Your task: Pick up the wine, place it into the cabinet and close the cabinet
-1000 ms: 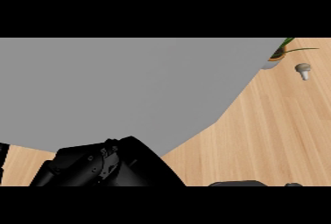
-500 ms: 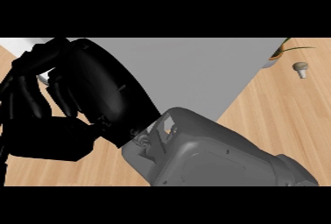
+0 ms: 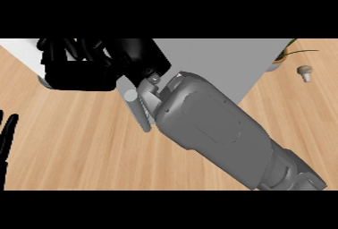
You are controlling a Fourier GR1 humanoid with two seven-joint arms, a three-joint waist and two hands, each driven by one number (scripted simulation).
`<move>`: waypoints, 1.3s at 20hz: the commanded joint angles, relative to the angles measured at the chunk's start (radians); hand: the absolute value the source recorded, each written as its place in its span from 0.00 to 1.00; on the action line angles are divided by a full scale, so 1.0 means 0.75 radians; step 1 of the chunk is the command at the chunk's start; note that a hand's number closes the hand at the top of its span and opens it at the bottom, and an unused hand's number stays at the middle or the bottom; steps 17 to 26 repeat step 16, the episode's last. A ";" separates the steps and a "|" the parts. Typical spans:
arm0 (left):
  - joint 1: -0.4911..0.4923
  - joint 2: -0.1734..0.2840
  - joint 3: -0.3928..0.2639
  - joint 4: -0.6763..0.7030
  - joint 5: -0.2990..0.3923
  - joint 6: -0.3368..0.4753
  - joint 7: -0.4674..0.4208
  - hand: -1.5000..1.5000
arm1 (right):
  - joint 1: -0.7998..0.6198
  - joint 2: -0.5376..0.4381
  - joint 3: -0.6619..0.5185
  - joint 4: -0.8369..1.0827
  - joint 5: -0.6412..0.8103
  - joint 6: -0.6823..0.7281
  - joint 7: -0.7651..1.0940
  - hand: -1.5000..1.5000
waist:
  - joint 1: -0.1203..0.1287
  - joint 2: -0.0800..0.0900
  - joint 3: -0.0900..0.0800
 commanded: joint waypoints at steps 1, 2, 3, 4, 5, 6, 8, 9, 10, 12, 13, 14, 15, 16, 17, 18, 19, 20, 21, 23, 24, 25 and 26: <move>-0.014 0.025 0.054 -0.016 0.035 -0.022 0.053 0.00 | 0.068 -0.079 -0.090 0.189 -0.005 0.098 -0.143 1.00 | -0.008 0.027 0.013; 0.021 -0.005 -0.014 -0.050 -0.023 0.023 0.044 0.00 | 0.014 -0.113 -0.127 0.163 -0.016 0.101 -0.079 1.00 | -0.013 0.022 0.013; -0.037 -0.013 0.002 0.006 -0.042 0.007 0.012 0.00 | 0.052 -0.064 -0.096 0.220 0.008 0.078 -0.173 1.00 | -0.015 0.029 0.012; -0.040 0.017 0.035 -0.040 0.011 0.029 0.078 0.00 | 0.029 -0.099 -0.110 0.217 -0.015 0.094 -0.125 1.00 | -0.016 0.027 0.013; 0.024 0.000 0.011 -0.009 -0.025 -0.050 0.003 0.00 | 0.062 -0.084 -0.097 0.253 0.000 0.075 -0.189 1.00 | 0.002 0.029 0.011; 0.005 -0.014 -0.013 -0.020 -0.029 -0.013 0.025 0.00 | 0.007 -0.082 -0.118 0.278 0.003 0.059 -0.185 1.00 | -0.001 0.030 0.012; -0.010 -0.010 -0.016 -0.042 -0.037 0.016 0.046 0.00 | 0.015 -0.135 -0.104 0.279 0.010 0.095 -0.202 1.00 | -0.015 0.028 0.013; -0.014 -0.017 -0.008 -0.015 -0.041 -0.005 0.022 0.00 | 0.010 -0.129 -0.097 0.328 0.021 0.095 -0.238 1.00 | -0.006 0.036 0.011; 0.024 -0.002 -0.002 -0.042 -0.038 -0.012 0.030 0.00 | 0.052 -0.145 -0.077 0.332 0.021 0.108 -0.249 1.00 | 0.000 0.032 0.012; -0.001 -0.006 0.025 -0.033 0.008 -0.013 0.054 0.00 | -0.013 -0.175 -0.089 0.359 0.042 0.115 -0.247 1.00 | -0.010 0.032 0.011; -0.004 -0.037 -0.020 -0.020 -0.053 0.013 0.016 0.00 | -0.032 -0.148 -0.106 0.378 0.035 0.098 -0.260 1.00 | -0.012 0.036 0.010; -0.045 -0.016 0.017 -0.008 -0.031 0.009 0.037 0.00 | -0.002 -0.142 -0.092 0.375 0.033 0.109 -0.282 1.00 | -0.032 0.038 0.011; 0.001 -0.011 0.031 -0.020 -0.020 -0.010 0.031 0.00 | -0.026 -0.177 -0.106 0.392 0.027 0.136 -0.281 1.00 | -0.007 0.032 0.011; -0.025 -0.007 0.010 -0.055 -0.019 0.020 0.069 0.00 | -0.014 -0.110 -0.062 0.394 0.065 0.074 -0.292 1.00 | -0.019 0.029 0.013; -0.025 -0.007 0.010 -0.055 -0.019 0.020 0.069 0.00 | -0.014 -0.110 -0.062 0.394 0.065 0.074 -0.292 1.00 | -0.019 0.029 0.013; -0.025 -0.007 0.010 -0.055 -0.019 0.020 0.069 0.00 | -0.014 -0.110 -0.062 0.394 0.065 0.074 -0.292 1.00 | -0.019 0.029 0.013; -0.025 -0.007 0.010 -0.055 -0.019 0.020 0.069 0.00 | -0.014 -0.110 -0.062 0.394 0.065 0.074 -0.292 1.00 | -0.019 0.029 0.013; -0.025 -0.007 0.010 -0.055 -0.019 0.020 0.069 0.00 | -0.014 -0.110 -0.062 0.394 0.065 0.074 -0.292 1.00 | -0.019 0.029 0.013; -0.025 -0.007 0.010 -0.055 -0.019 0.020 0.069 0.00 | -0.014 -0.110 -0.062 0.394 0.065 0.074 -0.292 1.00 | -0.019 0.029 0.013; -0.025 -0.007 0.010 -0.055 -0.019 0.020 0.069 0.00 | -0.014 -0.110 -0.062 0.394 0.065 0.074 -0.292 1.00 | -0.019 0.029 0.013; -0.025 -0.007 0.010 -0.055 -0.019 0.020 0.069 0.00 | -0.014 -0.110 -0.062 0.394 0.065 0.074 -0.292 1.00 | -0.019 0.029 0.013; -0.025 -0.007 0.010 -0.055 -0.019 0.020 0.069 0.00 | -0.014 -0.110 -0.062 0.394 0.065 0.074 -0.292 1.00 | -0.019 0.029 0.013; -0.025 -0.007 0.010 -0.055 -0.019 0.020 0.069 0.00 | -0.014 -0.110 -0.062 0.394 0.065 0.074 -0.292 1.00 | -0.019 0.029 0.013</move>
